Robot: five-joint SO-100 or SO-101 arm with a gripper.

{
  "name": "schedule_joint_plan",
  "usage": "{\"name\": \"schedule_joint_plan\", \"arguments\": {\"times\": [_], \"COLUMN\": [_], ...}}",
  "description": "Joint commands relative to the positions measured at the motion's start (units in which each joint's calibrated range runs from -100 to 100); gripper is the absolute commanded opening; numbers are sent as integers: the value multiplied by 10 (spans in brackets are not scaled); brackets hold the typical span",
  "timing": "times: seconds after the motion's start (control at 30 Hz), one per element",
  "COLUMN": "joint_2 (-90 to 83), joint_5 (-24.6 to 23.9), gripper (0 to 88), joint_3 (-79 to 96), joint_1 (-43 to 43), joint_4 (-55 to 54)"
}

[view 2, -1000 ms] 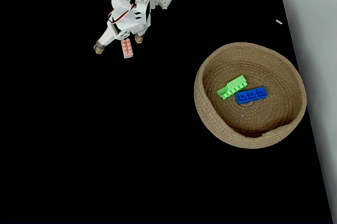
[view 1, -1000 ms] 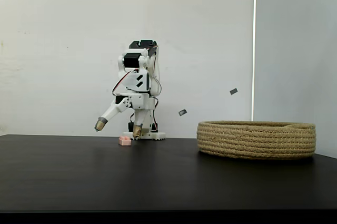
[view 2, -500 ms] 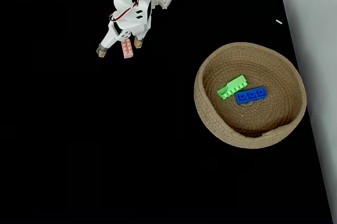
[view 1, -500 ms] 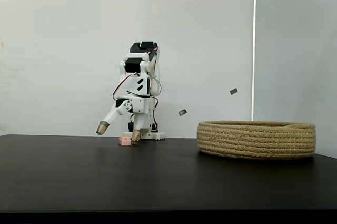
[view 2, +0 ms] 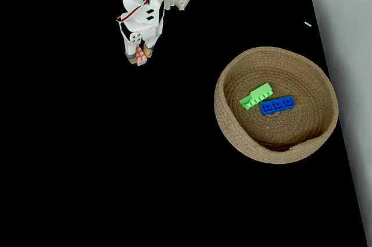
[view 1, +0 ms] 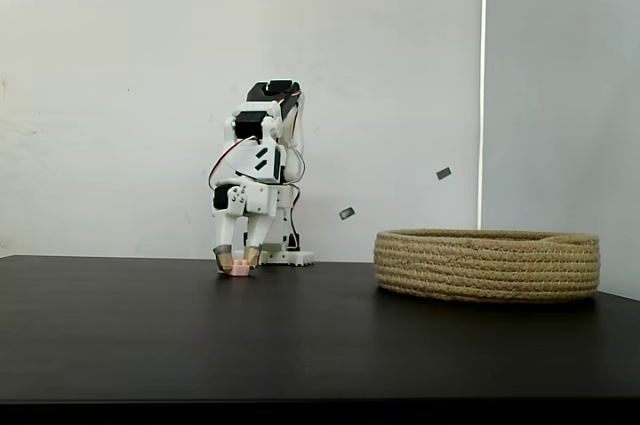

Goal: Place the lego blocks in the tray

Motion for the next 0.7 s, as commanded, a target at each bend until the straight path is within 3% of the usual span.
{"name": "schedule_joint_plan", "arguments": {"times": [0.0,0.13,0.3,0.43,0.67], "joint_2": [-12,-22,-6,-1,52], "joint_5": [8,11,11,3,45], "gripper": [1,1,2,5,2], "joint_3": [-25,-131,-310,-405,-526], "joint_1": [-5,-25,-123,-224,-388], "joint_4": [-3,85,215,212,176]}}
